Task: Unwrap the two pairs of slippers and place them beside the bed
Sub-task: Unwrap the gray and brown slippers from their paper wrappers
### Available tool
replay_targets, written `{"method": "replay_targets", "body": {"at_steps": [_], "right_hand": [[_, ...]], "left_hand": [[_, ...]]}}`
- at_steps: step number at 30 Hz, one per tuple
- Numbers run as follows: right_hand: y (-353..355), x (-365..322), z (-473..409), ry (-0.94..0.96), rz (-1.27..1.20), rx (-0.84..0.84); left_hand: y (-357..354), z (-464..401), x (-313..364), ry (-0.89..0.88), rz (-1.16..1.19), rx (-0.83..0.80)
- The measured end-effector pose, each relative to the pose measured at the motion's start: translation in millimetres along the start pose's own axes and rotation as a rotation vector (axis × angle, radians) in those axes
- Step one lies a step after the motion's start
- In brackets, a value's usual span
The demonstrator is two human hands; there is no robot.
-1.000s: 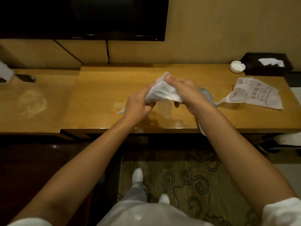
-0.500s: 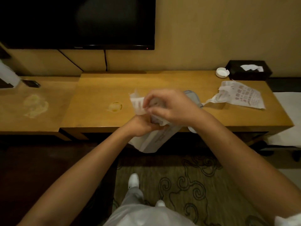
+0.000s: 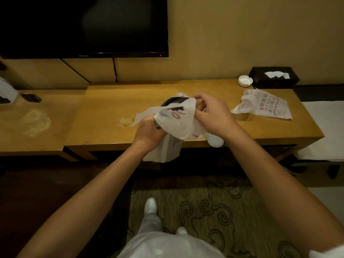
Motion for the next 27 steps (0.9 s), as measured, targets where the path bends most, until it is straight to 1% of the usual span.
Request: {"method": "replay_targets", "body": {"at_steps": [1,2,3,4,6,8,10,11,12,14,15,16,18,19,20,22,23,24,25,26,27], "right_hand": [[-4,3,0,-0.001,-0.068,-0.051],[-7,5,1,0.006,-0.12,-0.09],[-10,8,1,0.005,-0.185,-0.129],[-10,13,1,-0.01,-0.272,-0.171],[-6,20,0,-0.05,-0.497,-0.222],[-1,26,-2,-0.076,-0.665,-0.178],[-5,30,-6,-0.142,-0.693,-0.094],[-12,32,-8,-0.188,-0.661,-0.076],[-18,33,-9,-0.246,-0.636,-0.092],[-32,38,-14,-0.397,-0.611,-0.179],[-33,39,-15,-0.419,-0.53,-0.208],[-31,40,-17,-0.363,-0.396,-0.185],[-22,31,-15,-0.11,-0.211,-0.007],[-18,21,-9,0.051,-0.19,0.088],[-16,8,-2,0.198,-0.202,0.137],[-23,-13,9,0.422,-0.155,0.08],[-32,-19,11,0.495,-0.053,0.043],[-39,-24,14,0.549,0.071,0.016],[-44,-25,14,0.575,0.173,0.011],[-46,-25,13,0.565,0.241,0.016],[-44,-25,10,0.534,0.288,0.018]], "left_hand": [[2,-3,-19,0.014,-0.011,0.066],[3,0,-28,0.089,0.013,0.046],[1,2,-34,0.146,-0.006,-0.01],[4,3,-36,0.158,0.031,-0.062],[11,3,-29,0.076,0.048,-0.038],[16,1,-38,0.005,0.032,-0.054],[19,6,-29,-0.075,0.053,-0.104],[21,8,-22,-0.113,0.046,-0.091],[22,8,-21,-0.162,0.04,-0.073],[24,11,-17,-0.251,0.01,-0.031],[25,12,-18,-0.264,-0.024,-0.021],[26,12,-21,-0.274,-0.026,-0.036],[25,11,-25,-0.297,-0.034,-0.053],[25,11,-23,-0.299,-0.04,-0.048],[25,9,-23,-0.295,-0.062,-0.031],[28,9,-16,-0.316,-0.13,-0.012],[27,9,-14,-0.336,-0.121,-0.015],[24,6,-18,-0.275,-0.114,0.006],[18,5,-22,-0.236,-0.22,0.011],[20,8,-24,-0.137,-0.246,-0.007],[23,8,-30,-0.116,-0.152,-0.027]]}}
Point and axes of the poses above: each hand's wrist, its own z-axis away from the middle knuckle, its own y-axis out of the back of the hand, x = y × z, the point moved 3 cm from there along -z, towards the middle knuckle
